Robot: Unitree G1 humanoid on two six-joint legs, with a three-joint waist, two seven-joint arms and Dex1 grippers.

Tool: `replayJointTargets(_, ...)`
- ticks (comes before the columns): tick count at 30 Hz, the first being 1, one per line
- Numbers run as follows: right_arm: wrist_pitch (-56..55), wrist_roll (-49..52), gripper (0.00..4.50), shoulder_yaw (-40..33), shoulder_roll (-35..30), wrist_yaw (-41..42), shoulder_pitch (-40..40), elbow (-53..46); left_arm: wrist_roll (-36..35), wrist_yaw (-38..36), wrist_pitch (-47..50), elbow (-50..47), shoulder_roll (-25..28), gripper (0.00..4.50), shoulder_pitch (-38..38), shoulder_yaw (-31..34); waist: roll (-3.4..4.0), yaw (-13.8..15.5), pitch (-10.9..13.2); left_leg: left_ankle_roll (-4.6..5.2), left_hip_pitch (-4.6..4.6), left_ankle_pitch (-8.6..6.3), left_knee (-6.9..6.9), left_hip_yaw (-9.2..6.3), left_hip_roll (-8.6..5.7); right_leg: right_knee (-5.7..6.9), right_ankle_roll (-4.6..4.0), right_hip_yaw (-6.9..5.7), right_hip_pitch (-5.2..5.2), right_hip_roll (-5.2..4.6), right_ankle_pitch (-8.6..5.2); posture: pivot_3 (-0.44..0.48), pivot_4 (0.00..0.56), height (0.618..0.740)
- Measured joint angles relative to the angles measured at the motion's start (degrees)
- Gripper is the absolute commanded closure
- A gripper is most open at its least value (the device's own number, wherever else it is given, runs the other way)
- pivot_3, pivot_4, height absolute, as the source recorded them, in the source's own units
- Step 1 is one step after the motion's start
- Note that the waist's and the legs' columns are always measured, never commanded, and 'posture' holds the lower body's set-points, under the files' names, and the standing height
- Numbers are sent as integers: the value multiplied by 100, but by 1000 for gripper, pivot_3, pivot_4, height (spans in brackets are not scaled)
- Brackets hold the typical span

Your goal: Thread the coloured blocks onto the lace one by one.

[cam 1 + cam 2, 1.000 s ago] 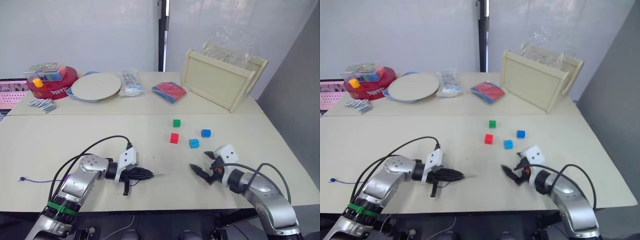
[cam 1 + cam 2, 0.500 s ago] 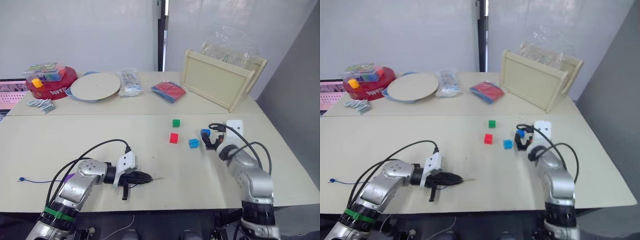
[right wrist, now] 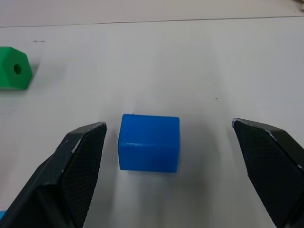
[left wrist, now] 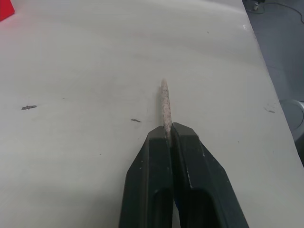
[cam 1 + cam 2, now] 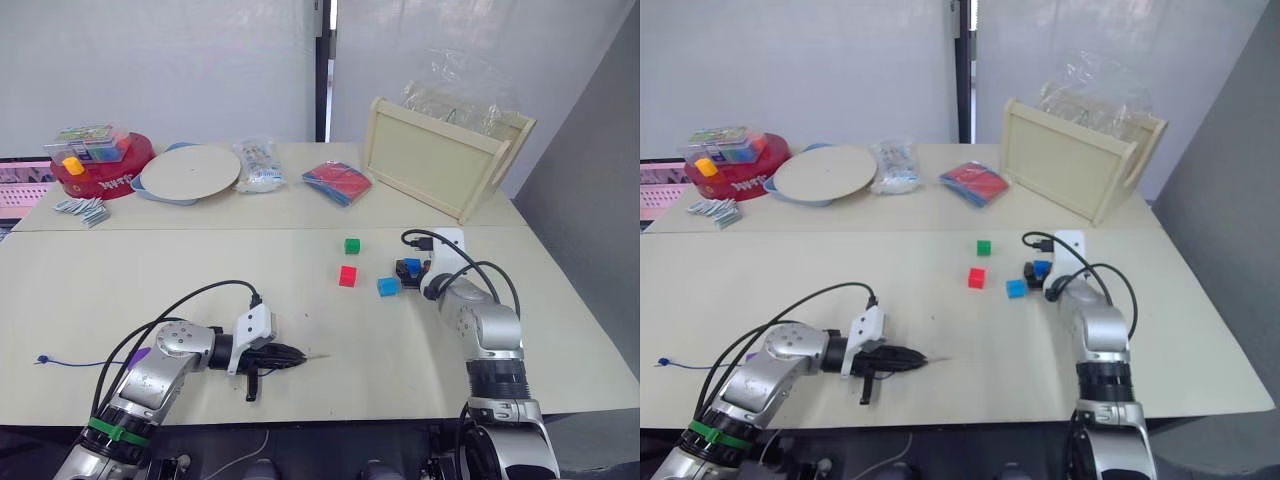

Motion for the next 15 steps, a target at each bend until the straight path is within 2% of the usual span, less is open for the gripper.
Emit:
replayJointTargets(1, -57, -18, 32, 0, 0, -16, -61, 146, 0, 3, 0, -11, -4, 4500, 5, 0, 0, -2, 0, 0, 0, 0, 0, 0, 0, 0, 0, 0, 0, 0, 0, 0, 150, 740)
replayJointTargets(2, -130, -49, 271, 3, 0, -30, -91, 240, 0, 8, 0, -20, -11, 4500, 7, 0, 0, -2, 0, 0, 0, 0, -1, 0, 0, 0, 0, 0, 0, 0, 0, 0, 150, 740)
replayJointTargets(11, -496, -174, 3289, 24, -76, -59, -275, 810, 0, 46, 0, -47, -21, 4500, 114, 0, 0, -4, 0, 0, 0, 0, -3, 1, 0, 0, 0, 1, -1, 0, 0, 0, 150, 740)
replayJointTargets(15, -622, -152, 3292, 15, -67, 17, -275, 808, 0, 59, 0, -50, -22, 4500, 113, 0, 1, -4, 0, 0, 1, 0, -4, 1, 0, 0, 0, 1, -1, 0, 0, 0, 150, 740)
